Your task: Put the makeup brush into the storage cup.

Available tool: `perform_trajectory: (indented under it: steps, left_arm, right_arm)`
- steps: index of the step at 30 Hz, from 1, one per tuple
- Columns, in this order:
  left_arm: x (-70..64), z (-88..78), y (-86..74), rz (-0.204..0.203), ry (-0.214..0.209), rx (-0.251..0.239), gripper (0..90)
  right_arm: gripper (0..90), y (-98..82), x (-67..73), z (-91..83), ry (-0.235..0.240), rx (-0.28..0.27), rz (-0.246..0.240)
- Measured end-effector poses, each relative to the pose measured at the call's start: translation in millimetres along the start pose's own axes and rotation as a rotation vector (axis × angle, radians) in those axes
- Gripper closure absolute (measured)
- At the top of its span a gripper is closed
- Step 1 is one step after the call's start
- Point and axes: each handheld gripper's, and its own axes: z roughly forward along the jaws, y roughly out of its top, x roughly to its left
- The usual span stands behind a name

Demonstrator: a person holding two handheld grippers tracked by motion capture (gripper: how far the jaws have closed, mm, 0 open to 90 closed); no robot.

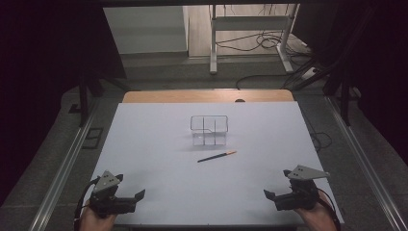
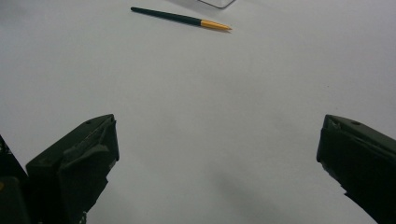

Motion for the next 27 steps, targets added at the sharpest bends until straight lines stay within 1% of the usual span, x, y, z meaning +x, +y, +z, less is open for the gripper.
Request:
perform_trajectory:
  steps: [1, 4, 5, 8, 11, 14, 16, 21, 22, 23, 24, 27]
  left_arm:
    - [-1.9, 0.6, 0.6, 0.013, -0.006, -0.001, 4.6]
    - [-4.6, 0.2, 0.9, 0.034, 0.015, -0.004, 4.1]
    - [-5.0, 0.0, 0.9, 0.039, 0.016, -0.004, 4.1]
    - [-4.6, -0.7, 0.5, 0.039, 0.011, -0.011, 4.0]
    - [-3.8, -3.2, 0.2, 0.040, 0.020, -0.025, 3.9]
    - [-2.0, -5.4, -0.3, 0.021, 0.020, -0.035, 3.8]
    - [-0.8, -5.7, -0.6, 0.019, 0.023, -0.036, 3.8]
    - [-0.1, -4.5, -1.0, 0.034, 0.026, -0.033, 3.5]
    - [-0.5, -2.8, -1.3, 0.045, 0.023, -0.025, 3.5]
    - [-0.5, -2.8, -1.3, 0.045, 0.023, -0.025, 3.5]
    - [-1.1, -1.3, -1.3, 0.059, 0.020, -0.016, 3.5]
    - [-1.9, -0.2, -1.2, 0.068, 0.018, -0.009, 3.5]
  right_arm:
    - [0.0, -0.3, -0.5, 0.3, 0.001, 0.001, 0.000]
    - [0.0, -0.8, -1.3, 0.3, 0.005, 0.005, 0.006]
    - [0.0, -0.8, -1.3, 0.3, 0.005, 0.005, 0.006]
    - [0.0, -0.1, -1.0, 1.0, 0.009, 0.007, -0.001]
    - [0.0, 0.2, -0.9, 1.8, 0.013, 0.012, -0.005]
    - [0.0, 0.6, -1.3, 3.6, 0.023, 0.018, -0.008]
    - [0.0, 0.3, -1.7, 5.7, 0.033, 0.029, -0.006]
    - [0.0, 0.3, -0.9, 6.8, 0.034, 0.040, -0.004]
    - [0.0, 0.4, -0.8, 7.0, 0.037, 0.039, -0.003]
    - [0.0, 0.4, -0.8, 7.0, 0.037, 0.039, -0.003]
    - [0.0, 0.9, -0.5, 7.7, 0.037, 0.039, -0.002]
    - [0.0, 2.0, 0.7, 8.0, 0.035, 0.042, -0.002]
